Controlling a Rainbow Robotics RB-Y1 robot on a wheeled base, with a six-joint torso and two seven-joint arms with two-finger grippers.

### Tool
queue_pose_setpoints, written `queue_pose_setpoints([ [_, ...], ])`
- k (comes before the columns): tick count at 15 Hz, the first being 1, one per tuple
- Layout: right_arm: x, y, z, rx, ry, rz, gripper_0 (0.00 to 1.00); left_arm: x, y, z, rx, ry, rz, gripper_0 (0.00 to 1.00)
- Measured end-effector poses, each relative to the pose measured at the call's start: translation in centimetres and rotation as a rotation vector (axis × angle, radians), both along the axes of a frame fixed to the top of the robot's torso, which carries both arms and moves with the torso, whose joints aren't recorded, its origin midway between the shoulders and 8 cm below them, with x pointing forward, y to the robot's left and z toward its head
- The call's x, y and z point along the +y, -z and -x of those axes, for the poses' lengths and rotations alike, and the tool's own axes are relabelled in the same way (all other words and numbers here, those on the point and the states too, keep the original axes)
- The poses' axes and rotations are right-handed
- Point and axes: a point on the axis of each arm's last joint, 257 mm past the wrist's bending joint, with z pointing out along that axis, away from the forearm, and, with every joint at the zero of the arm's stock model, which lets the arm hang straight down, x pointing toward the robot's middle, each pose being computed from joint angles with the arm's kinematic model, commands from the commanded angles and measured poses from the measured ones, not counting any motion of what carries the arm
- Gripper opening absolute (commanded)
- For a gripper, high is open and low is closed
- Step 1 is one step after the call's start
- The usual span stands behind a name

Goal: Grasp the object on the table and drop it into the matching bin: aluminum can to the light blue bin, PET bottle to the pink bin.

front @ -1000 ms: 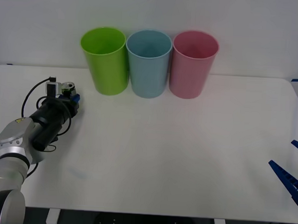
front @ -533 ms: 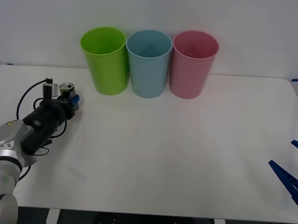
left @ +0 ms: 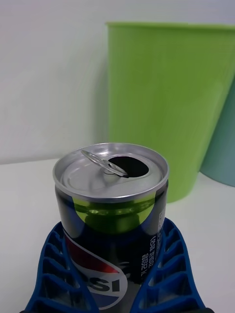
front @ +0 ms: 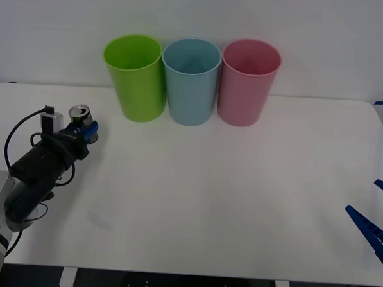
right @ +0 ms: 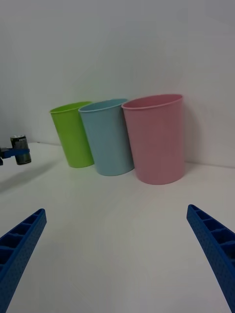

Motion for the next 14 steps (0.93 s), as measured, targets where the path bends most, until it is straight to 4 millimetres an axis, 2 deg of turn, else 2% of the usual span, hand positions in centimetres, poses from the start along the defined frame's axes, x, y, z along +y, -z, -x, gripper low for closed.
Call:
queue_pose_setpoints([
  [7,0.0,0.0,0.0,0.0,0.0,0.0,1.0,-2.6,-5.4,5.2,-0.126,0.075,0.004,0.0],
  [12,0.0,0.0,0.0,0.0,0.0,0.0,1.0,-5.1,-10.1,7.7,-0.182,0.159,0.077,0.0],
  [14,0.0,0.0,0.0,0.0,0.0,0.0,1.0,-6.0,-12.0,8.0,-0.198,0.201,0.089,0.0],
])
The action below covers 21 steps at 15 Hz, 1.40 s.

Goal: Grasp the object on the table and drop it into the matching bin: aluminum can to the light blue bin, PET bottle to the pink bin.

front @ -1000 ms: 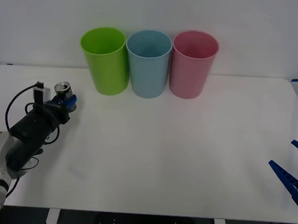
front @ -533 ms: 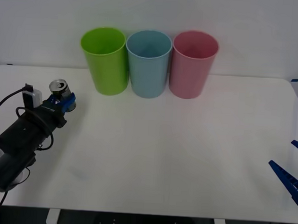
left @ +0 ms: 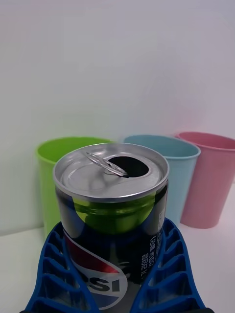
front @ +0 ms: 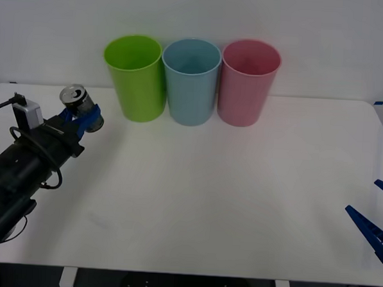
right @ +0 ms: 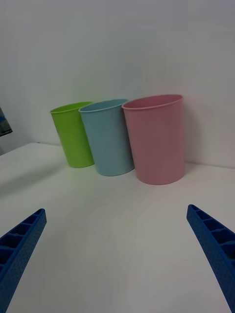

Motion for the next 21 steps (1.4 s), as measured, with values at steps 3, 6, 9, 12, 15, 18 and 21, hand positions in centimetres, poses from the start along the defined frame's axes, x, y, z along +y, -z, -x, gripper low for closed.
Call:
queue_pose_setpoints([
  [3,0.0,0.0,0.0,0.0,0.0,0.0,1.0,-1.5,-2.7,-0.6,-0.008,0.06,0.029,0.0],
  [6,0.0,0.0,0.0,0.0,0.0,0.0,1.0,-3.3,-5.1,-1.8,-0.006,0.108,0.057,0.0],
  [9,0.0,0.0,0.0,0.0,0.0,0.0,1.0,-5.4,-7.9,-3.6,0.002,0.164,0.103,0.0],
  [12,0.0,0.0,0.0,0.0,0.0,0.0,1.0,-7.4,-9.2,-6.7,0.014,0.199,0.096,0.0],
  [15,0.0,0.0,0.0,0.0,0.0,0.0,1.0,-9.6,-9.9,-9.9,0.032,0.217,0.075,0.0],
  [18,0.0,0.0,0.0,0.0,0.0,0.0,1.0,-12.1,-10.6,-12.6,0.045,0.224,0.072,0.0],
  [21,0.0,0.0,0.0,0.0,0.0,0.0,1.0,-14.4,-11.3,-14.8,0.046,0.197,0.07,0.0],
])
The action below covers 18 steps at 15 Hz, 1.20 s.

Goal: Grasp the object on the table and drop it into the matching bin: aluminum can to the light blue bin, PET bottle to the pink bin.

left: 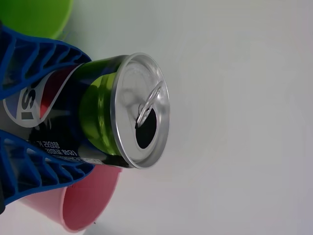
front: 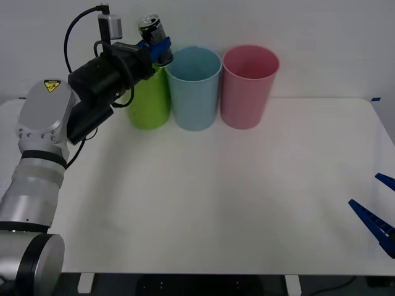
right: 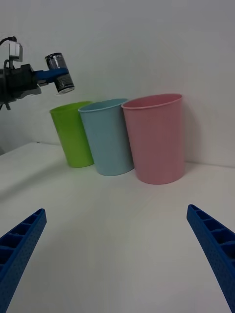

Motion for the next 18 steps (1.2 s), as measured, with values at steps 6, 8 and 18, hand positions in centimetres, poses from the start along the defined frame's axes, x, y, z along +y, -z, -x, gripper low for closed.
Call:
queue_pose_setpoints([
  [6,0.0,0.0,0.0,0.0,0.0,0.0,1.0,-4.0,-0.9,-2.4,-0.041,-0.117,-0.067,0.0],
  [8,0.0,0.0,0.0,0.0,0.0,0.0,1.0,-5.3,-1.0,-3.1,-0.041,-0.15,-0.086,0.0],
  [18,0.0,0.0,0.0,0.0,0.0,0.0,1.0,-7.3,-1.4,-6.5,-0.016,-0.236,-0.131,0.0],
])
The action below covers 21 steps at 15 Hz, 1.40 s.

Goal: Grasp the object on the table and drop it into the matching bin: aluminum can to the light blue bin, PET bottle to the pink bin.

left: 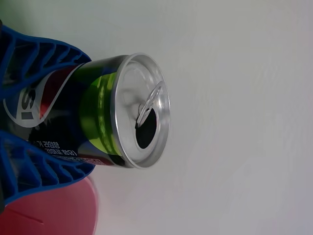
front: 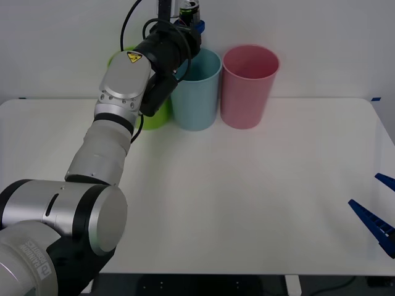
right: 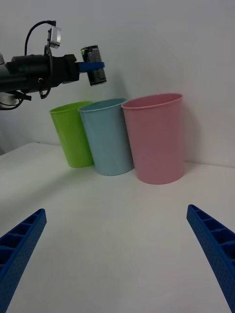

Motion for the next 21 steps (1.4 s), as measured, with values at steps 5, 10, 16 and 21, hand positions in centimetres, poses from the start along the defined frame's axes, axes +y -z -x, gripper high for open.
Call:
queue_pose_setpoints([
  [5,0.0,0.0,0.0,0.0,0.0,0.0,1.0,0.0,0.0,0.0,0.001,0.001,0.004,1.0],
  [10,0.0,0.0,0.0,0.0,0.0,0.0,1.0,0.3,-0.1,-0.1,-0.003,-0.008,0.008,1.0],
  [16,0.0,0.0,0.0,0.0,0.0,0.0,1.0,1.0,0.0,-0.1,0.008,-0.008,0.051,1.0],
  [21,0.0,0.0,0.0,0.0,0.0,0.0,1.0,2.2,0.7,0.2,0.02,0.029,0.09,1.0],
])
